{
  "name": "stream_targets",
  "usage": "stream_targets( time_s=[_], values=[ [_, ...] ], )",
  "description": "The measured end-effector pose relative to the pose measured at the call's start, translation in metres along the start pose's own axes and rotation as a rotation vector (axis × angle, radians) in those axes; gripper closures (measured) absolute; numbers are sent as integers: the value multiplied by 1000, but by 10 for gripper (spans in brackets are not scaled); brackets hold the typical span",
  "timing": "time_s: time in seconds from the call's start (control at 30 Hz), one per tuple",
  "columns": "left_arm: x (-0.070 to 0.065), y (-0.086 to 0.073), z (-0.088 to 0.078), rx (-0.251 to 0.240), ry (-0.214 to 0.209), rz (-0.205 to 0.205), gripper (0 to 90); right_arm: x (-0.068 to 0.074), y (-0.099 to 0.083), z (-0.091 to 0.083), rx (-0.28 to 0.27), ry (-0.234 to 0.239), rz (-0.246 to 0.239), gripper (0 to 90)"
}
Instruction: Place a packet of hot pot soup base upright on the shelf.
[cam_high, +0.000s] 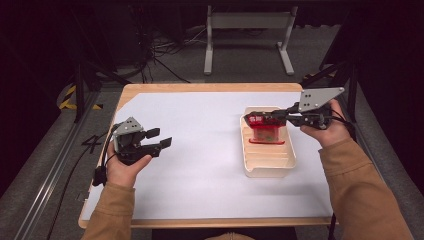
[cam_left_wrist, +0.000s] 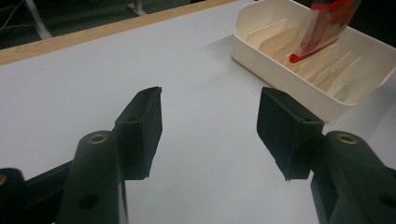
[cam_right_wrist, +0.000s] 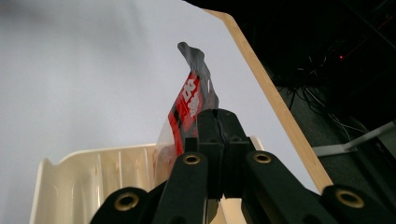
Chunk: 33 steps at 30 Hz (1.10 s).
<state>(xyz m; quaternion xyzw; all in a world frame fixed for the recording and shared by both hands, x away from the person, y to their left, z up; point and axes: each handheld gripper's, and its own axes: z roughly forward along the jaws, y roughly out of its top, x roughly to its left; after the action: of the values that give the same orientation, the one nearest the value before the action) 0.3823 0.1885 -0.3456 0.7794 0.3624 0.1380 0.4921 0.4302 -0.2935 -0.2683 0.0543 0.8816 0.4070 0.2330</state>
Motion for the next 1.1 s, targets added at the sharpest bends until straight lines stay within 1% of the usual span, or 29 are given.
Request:
stream_targets(
  time_s=[0.27, 0.67, 0.73, 0.83, 0.97, 1.1],
  values=[
    [1, 0, 0, 1, 1, 2, 415, 1, -6, 6, 7, 11, 12, 887],
    [2, -2, 1, 6, 1, -7, 414, 5, -22, 16, 2, 24, 57, 875],
    [2, -2, 1, 8, 0, -9, 414, 5, -23, 16, 3, 23, 60, 872],
    [2, -2, 1, 12, -1, 2, 412, 7, -28, 16, 10, 25, 72, 861],
    [2, -2, 2, 10, -1, -1, 410, 8, -32, 17, 19, 28, 80, 860],
    [2, -2, 2, 13, -3, -3, 409, 8, -35, 16, 15, 27, 90, 853]
  ],
)
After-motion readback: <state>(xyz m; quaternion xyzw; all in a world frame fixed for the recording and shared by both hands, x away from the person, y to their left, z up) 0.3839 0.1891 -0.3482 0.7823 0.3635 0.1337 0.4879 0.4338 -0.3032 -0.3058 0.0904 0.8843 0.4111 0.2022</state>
